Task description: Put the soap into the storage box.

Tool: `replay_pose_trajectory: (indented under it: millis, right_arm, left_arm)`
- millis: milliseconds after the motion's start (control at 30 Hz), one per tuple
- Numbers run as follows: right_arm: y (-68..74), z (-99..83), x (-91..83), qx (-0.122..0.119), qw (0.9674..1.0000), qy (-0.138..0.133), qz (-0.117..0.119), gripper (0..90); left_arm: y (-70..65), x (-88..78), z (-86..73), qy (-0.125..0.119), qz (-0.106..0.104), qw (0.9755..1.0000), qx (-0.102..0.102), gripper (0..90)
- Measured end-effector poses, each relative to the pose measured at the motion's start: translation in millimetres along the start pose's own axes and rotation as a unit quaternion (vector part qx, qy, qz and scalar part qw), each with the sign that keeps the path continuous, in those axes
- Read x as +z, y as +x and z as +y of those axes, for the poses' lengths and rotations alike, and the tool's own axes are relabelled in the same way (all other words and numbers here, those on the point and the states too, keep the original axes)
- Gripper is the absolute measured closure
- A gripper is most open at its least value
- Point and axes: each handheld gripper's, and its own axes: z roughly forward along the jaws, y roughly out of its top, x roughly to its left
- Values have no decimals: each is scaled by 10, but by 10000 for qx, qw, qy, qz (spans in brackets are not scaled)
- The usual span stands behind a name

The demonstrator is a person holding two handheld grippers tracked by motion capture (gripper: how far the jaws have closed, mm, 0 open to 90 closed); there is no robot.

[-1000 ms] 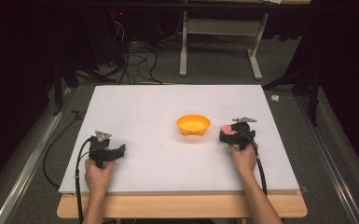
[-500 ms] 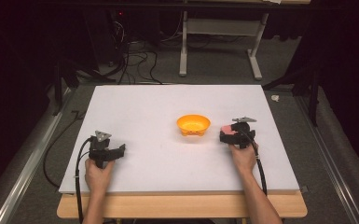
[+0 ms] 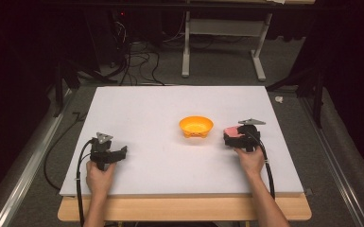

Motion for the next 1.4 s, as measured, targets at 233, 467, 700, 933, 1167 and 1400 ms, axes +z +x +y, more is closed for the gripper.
replay_pose_trajectory:
  millis: [233,467,700,933,1167,1400]
  right_arm:
    - [9,12,-166,-102,9995,-115,290,137]
    - [42,8,-330,-175,9979,-224,577,137]
    - [115,2,-464,-321,9956,-284,836,137]
    - [172,9,-549,-326,9925,-308,1138,137]
    - [227,23,-598,-376,9897,-335,1340,138]
    - [302,63,-649,-458,9876,-324,1467,138]
  left_arm:
    - [2,-2,1,18,-9,10000,4,211]
    - [2,-1,1,10,-8,10000,1,211]
    - [2,0,1,9,-7,10000,1,211]
    - [1,0,1,9,-7,10000,0,211]
    - [1,-1,1,9,-6,10000,2,211]
    - [1,-1,1,8,-6,10000,2,211]
